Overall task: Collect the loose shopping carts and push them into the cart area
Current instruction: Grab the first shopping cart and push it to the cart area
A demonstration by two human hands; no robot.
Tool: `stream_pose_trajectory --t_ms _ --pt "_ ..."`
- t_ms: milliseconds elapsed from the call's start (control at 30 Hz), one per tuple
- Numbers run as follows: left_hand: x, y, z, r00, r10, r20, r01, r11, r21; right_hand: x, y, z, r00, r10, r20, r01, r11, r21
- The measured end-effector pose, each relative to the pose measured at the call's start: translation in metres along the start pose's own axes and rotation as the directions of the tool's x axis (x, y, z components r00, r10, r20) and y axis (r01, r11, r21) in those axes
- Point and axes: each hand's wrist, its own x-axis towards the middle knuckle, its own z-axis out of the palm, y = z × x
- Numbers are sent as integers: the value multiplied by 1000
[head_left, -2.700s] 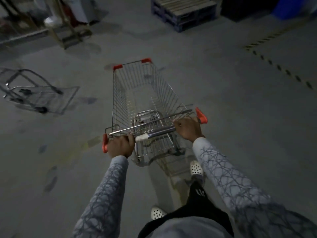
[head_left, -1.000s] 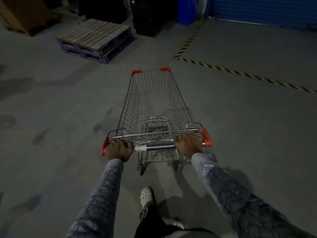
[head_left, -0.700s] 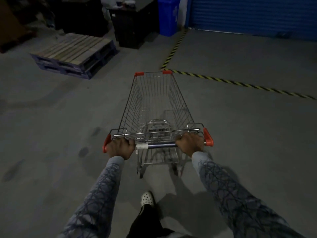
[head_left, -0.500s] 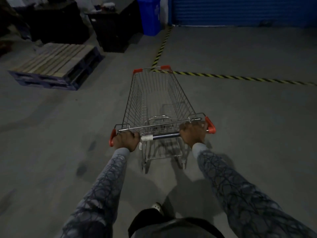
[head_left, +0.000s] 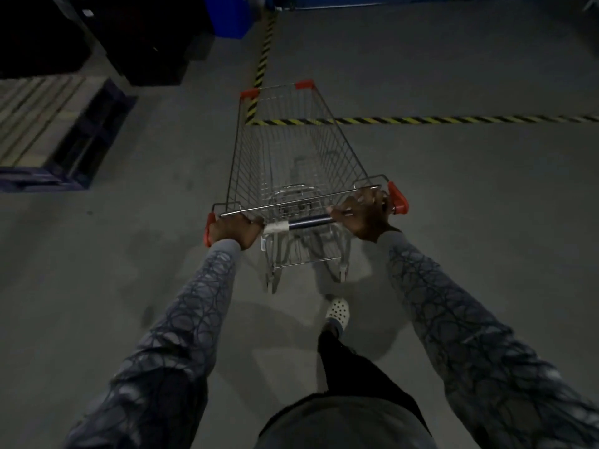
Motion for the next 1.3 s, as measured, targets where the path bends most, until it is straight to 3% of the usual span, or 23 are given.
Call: stream_pose_trajectory --t_ms 233,500,667,800,967,1167,1300 --pt "154 30 -54 1000 20 -20 -20 1000 -3 142 12 -19 1000 -17 -27 17 1000 14" --pt "270 73 -112 998 20 58 -20 1000 -8 302 36 -37 944 2 331 16 999 -52" --pt "346 104 -145 999 -40 18 41 998 -37 400 50 -45 951 -53 303 99 986 -137" --pt "425 128 -176 999 -34 -26 33 999 -40 497 60 -49 972 2 234 49 976 -213" --pt "560 135 -219 997 -24 -80 19 998 -59 613 48 -58 993 -51 107 77 963 -260" --pt "698 135 -265 996 75 -56 -74 997 21 705 21 -59 983 124 132 -104 984 -148" --pt "772 139 -288 991 131 -9 -131 990 58 750 15 -52 977 164 134 -143 977 -156"
